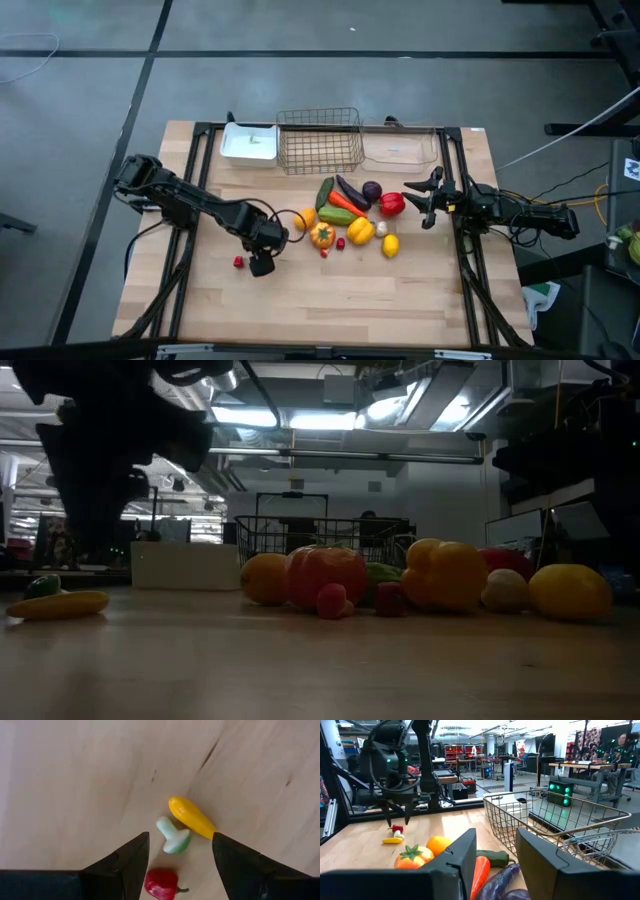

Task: Sort produce into baskets
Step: Put the green mushroom into the white bin

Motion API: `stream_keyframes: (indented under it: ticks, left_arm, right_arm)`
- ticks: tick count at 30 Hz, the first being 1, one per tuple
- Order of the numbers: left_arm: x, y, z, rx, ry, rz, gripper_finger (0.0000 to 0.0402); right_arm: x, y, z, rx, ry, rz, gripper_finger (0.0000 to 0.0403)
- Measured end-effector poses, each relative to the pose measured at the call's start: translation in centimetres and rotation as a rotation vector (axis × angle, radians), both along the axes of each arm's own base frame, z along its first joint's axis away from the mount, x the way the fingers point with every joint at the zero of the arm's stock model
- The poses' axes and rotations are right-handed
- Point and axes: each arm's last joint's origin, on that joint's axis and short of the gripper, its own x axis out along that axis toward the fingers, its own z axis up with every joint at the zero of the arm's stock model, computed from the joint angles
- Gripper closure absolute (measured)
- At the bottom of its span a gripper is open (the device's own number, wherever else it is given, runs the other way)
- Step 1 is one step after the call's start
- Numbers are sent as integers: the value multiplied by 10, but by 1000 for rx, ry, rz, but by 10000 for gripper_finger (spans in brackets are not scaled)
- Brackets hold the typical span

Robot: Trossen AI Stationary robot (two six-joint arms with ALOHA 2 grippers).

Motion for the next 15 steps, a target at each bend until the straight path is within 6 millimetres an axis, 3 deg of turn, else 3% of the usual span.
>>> stream_keyframes:
  ticks: [6,15]
  left_arm:
    - [-8,-5,-14,-8,22,113,190]
    - [-8,-5,-15,-9,35,210,190]
  right_arm:
    - [0,0,0,0,0,0,265]
    - [0,0,0,0,0,0,265]
